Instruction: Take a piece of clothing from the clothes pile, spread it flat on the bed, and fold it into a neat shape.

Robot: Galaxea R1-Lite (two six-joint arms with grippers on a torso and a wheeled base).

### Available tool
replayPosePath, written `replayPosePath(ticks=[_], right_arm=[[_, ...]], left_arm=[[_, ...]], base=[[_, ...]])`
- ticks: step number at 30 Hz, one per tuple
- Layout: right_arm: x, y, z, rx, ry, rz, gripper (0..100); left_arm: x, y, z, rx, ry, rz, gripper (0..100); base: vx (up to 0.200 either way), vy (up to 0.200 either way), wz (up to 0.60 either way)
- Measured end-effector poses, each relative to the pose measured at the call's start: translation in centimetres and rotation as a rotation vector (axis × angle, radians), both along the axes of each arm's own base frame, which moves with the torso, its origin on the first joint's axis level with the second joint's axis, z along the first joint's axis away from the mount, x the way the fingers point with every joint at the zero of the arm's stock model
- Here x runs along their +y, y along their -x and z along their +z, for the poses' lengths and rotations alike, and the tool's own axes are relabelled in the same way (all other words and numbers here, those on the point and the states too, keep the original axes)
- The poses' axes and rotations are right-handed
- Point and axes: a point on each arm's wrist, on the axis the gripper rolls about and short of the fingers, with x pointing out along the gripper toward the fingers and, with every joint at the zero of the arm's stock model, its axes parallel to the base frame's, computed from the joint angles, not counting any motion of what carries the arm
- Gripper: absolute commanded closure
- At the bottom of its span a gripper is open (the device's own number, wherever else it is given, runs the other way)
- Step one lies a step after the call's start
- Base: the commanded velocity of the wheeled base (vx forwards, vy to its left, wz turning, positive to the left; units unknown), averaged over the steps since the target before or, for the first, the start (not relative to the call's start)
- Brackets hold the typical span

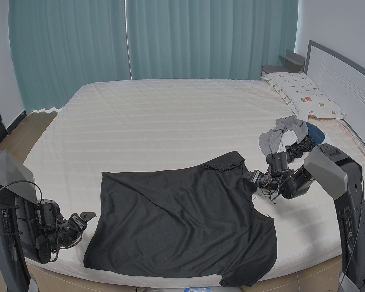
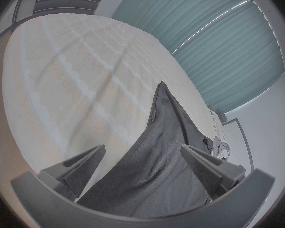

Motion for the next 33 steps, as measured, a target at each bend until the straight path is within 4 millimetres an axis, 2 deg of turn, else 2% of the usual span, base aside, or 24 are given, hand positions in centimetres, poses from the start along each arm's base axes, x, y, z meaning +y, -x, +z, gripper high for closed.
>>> replayPosePath(ticks=[9,20,27,28,33], right_arm=[[0.0,-1.0,-0.3,-0.072,-0.003,-0.019,100],[-0.7,-3.6,2.7,-0.315,-0.031,-0.097,100],[-0.7,-4.1,1.7,-0.324,-0.025,-0.106,100],[-0.7,-4.1,1.6,-0.321,-0.022,-0.108,0],[-1.0,-4.1,0.9,-0.303,-0.005,-0.124,0]], left_arm=[[0.0,0.0,0.0,-0.001,0.000,-0.001,0],[0.0,0.0,0.0,-0.001,0.001,-0.001,0],[0.0,0.0,0.0,-0.002,0.000,0.000,0],[0.0,0.0,0.0,-0.002,0.000,0.000,0],[0.0,0.0,0.0,-0.002,0.000,0.000,0]], base=[[0.000,0.000,0.00],[0.000,0.000,0.00],[0.000,0.000,0.00],[0.000,0.000,0.00],[0.000,0.000,0.00]])
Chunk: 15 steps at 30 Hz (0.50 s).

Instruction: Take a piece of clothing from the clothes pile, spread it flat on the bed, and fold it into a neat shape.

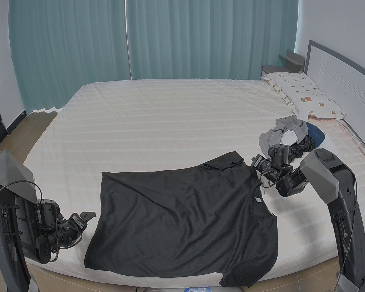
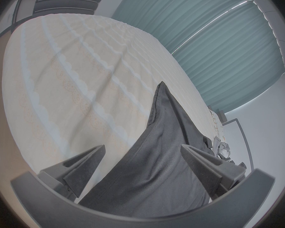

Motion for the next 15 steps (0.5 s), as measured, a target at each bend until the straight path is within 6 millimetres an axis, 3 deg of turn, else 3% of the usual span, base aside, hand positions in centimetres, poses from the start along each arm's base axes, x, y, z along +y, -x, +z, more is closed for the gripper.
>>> replayPosePath(ticks=[9,15], right_arm=[[-0.9,1.6,-0.3,0.069,0.018,0.007,0],[-1.6,5.2,0.7,0.168,0.009,0.034,0]], left_arm=[[0.0,0.0,0.0,-0.001,0.002,0.001,0],[0.0,-0.1,0.0,-0.003,0.003,0.001,0]], base=[[0.000,0.000,0.00],[0.000,0.000,0.00]])
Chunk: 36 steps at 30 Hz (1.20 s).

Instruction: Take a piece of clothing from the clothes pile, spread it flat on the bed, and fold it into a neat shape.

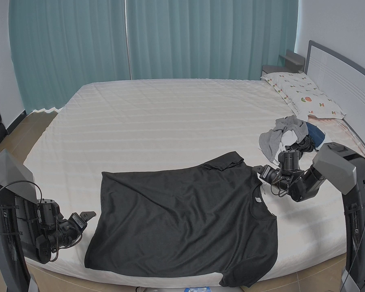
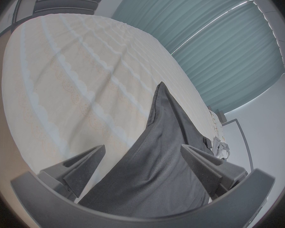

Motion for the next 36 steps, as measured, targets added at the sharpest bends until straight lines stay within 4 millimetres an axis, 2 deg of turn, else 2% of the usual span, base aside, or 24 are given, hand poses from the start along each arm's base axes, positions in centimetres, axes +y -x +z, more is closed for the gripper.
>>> replayPosePath(ticks=[4,8,14,18,22,26,36], right_arm=[[-0.4,3.0,1.0,0.068,-0.026,-0.006,0],[-0.7,6.9,2.0,0.151,-0.073,-0.028,0],[-1.3,13.3,3.1,0.259,-0.167,-0.026,0],[-1.7,16.6,3.8,0.244,-0.266,-0.001,0],[-1.9,17.8,4.5,0.145,-0.340,0.030,0],[-2.2,18.4,4.2,0.087,-0.380,0.047,0],[-2.6,19.6,1.7,0.177,-0.413,0.042,0]], left_arm=[[0.0,0.0,0.1,-0.003,-0.001,0.000,0],[0.0,-0.1,0.1,-0.007,-0.001,0.001,0],[0.1,-0.1,0.2,-0.007,0.003,0.004,0],[0.1,0.0,0.2,-0.005,0.005,0.004,0],[0.2,0.1,0.1,-0.004,0.005,0.006,0],[0.2,0.0,0.1,-0.003,0.002,0.005,0],[0.1,0.2,0.1,0.003,-0.001,0.004,0]], base=[[0.000,0.000,0.00],[0.000,0.000,0.00],[0.000,0.200,0.00],[0.000,0.150,0.00],[0.000,0.000,0.00],[0.000,0.000,0.00],[0.000,0.000,0.00]])
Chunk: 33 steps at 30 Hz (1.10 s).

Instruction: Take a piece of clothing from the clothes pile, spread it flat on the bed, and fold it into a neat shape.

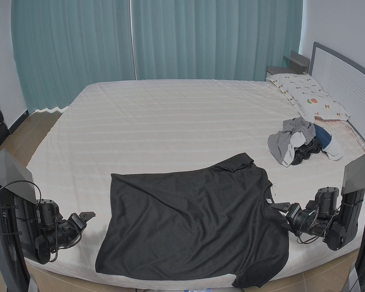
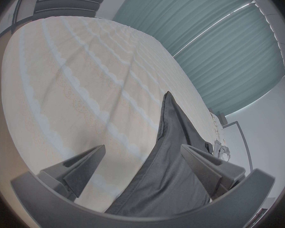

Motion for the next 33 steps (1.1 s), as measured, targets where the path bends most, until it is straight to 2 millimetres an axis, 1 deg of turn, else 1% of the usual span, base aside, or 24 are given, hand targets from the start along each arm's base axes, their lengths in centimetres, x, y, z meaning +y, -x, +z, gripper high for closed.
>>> replayPosePath(ticks=[4,8,10,15,18,23,26,30,33], right_arm=[[0.0,0.1,-0.4,0.017,-0.002,0.003,0],[0.1,0.3,-0.5,0.006,-0.005,0.006,0],[0.1,0.4,-0.6,-0.013,-0.005,0.007,0],[0.1,0.8,-1.1,0.016,0.000,0.011,0],[0.2,0.9,-1.3,0.025,0.001,0.012,0],[0.2,0.9,-1.5,0.033,0.002,0.012,0],[0.2,1.0,-1.5,0.035,0.002,0.013,0],[0.2,1.0,-1.5,0.035,0.003,0.014,0],[0.2,0.9,-1.6,0.035,0.003,0.015,0]], left_arm=[[-0.1,0.1,0.0,0.003,-0.001,-0.006,0],[-0.3,-0.4,0.2,-0.020,-0.002,-0.013,0],[-0.4,-0.7,0.5,-0.042,-0.003,-0.015,0],[-0.8,-2.3,1.6,-0.131,-0.009,-0.033,0],[-1.2,-4.1,2.3,-0.196,-0.014,-0.050,0],[-1.9,-7.1,2.9,-0.213,-0.014,-0.072,0],[-2.3,-9.6,3.6,-0.226,-0.013,-0.081,0],[-2.7,-13.2,5.1,-0.255,-0.013,-0.090,0],[-3.0,-15.4,6.0,-0.283,-0.015,-0.090,0]], base=[[0.000,0.000,0.00],[0.000,0.000,0.00],[0.000,0.000,0.00],[0.000,0.000,0.00],[0.000,0.000,0.00],[0.000,0.000,0.00],[0.000,0.000,0.00],[0.000,0.000,0.00],[0.000,0.000,0.00]])
